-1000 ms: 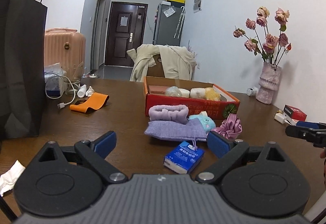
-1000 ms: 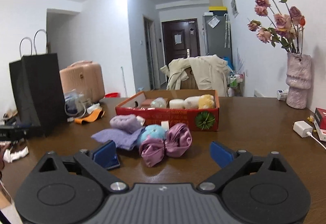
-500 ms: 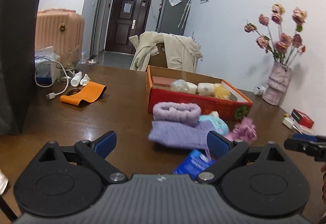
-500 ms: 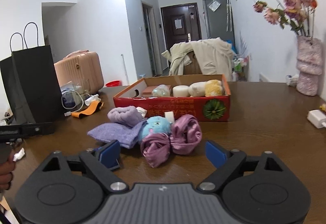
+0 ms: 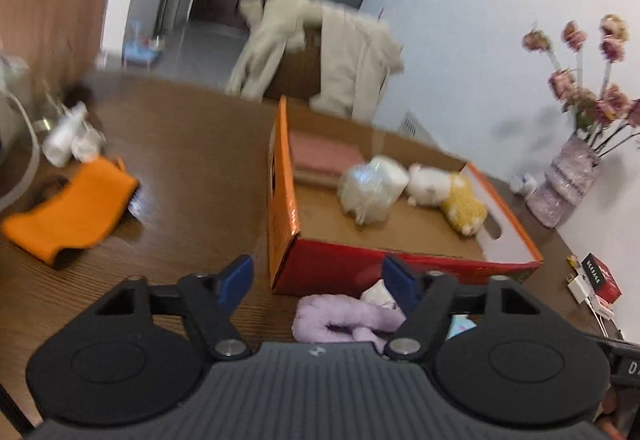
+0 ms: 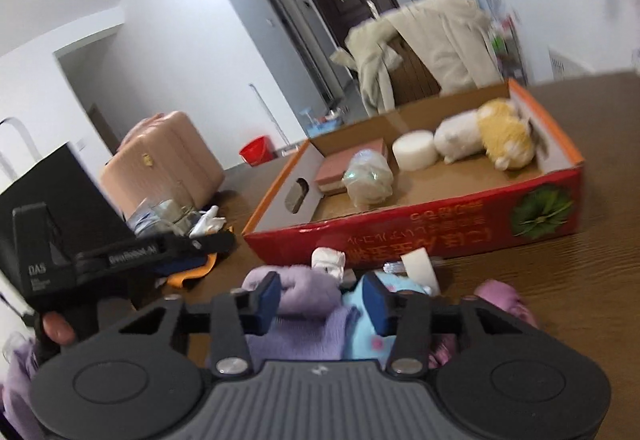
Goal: Organize soft objects
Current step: 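Move both tools back to the pile and reach toward the lilac pouch, then close both tools together on the lilac fuzzy headband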
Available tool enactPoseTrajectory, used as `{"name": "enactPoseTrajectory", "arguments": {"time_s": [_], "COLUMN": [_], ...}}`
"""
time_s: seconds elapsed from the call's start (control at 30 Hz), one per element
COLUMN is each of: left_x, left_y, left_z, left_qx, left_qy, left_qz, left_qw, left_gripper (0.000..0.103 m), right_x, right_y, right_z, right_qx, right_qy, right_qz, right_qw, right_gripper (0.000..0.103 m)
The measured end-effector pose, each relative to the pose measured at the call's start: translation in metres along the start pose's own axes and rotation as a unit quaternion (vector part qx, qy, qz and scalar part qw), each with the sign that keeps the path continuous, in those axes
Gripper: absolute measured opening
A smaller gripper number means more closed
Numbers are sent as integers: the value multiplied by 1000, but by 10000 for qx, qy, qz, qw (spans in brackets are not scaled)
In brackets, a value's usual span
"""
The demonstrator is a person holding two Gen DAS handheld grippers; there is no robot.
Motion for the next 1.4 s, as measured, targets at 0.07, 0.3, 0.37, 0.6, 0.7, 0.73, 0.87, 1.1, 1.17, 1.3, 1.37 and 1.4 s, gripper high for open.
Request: {"name": "enactPoseTrajectory", "arguments": {"time_s": [0.07, 0.3, 0.37, 0.6, 0.7, 0.73, 0.87, 1.1, 1.17, 1.3, 1.37, 1.4], "left_x": [-7, -42, -52, -69, -66, -64, -53, -34, -32, -29, -22, -14], "left_y": [8, 12, 13, 8, 1, -1, -13, -72, -88, -117, -129, -136], "left_z": [-18, -4, 7, 26, 32, 35, 67, 121, 128, 117, 100, 89], "left_qx": [84, -188, -217, -574, -732, -723, -757, -1080, -1193, -1358, -1421, -1441], "left_qy": [197, 404, 446, 549, 471, 417, -41, -724, -799, -716, -599, -563], "left_qz": [101, 49, 85, 198, 205, 185, 313, -177, -275, -443, -445, -474], "left_qw": [9997, 9990, 9987, 9966, 9960, 9963, 9966, 9913, 9893, 9872, 9870, 9868], "left_gripper": [58, 48, 48, 38, 27, 27, 24, 24, 24, 24, 24, 24], "right_x": [-1, -32, -46, -57, -57, -53, -37, -12, -6, 5, 18, 27], "right_y": [-2, 11, 15, 23, 27, 30, 47, 58, 52, 32, 21, 16], "right_z": [-21, -51, -47, -35, -32, -26, 5, 75, 93, 106, 107, 105], "right_qx": [-38, 136, 45, 14, 107, 158, 323, 382, 358, 221, 166, 146], "right_qy": [82, 526, 647, 675, 581, 472, -5, -665, -842, -953, -1014, -1050], "right_qz": [-177, 46, 339, 876, 859, 878, 1024, 1199, 1197, 1148, 1227, 1284], "right_qw": [9998, 9985, 9973, 9939, 9946, 9949, 9942, 9898, 9886, 9886, 9871, 9860], "right_gripper": [35, 32, 33, 21, 15, 15, 15, 15, 15, 15, 15, 15]}}
Point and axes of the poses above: each gripper's, at about its wrist camera, not at the fingertips, and z roughly against the way its jaws point, y to its left, x to its top, the point moved 7 cm from there along -z, roughly the way its jaws point, and after that the axes turned 12 degrees about -y, right-handed, at the moved point
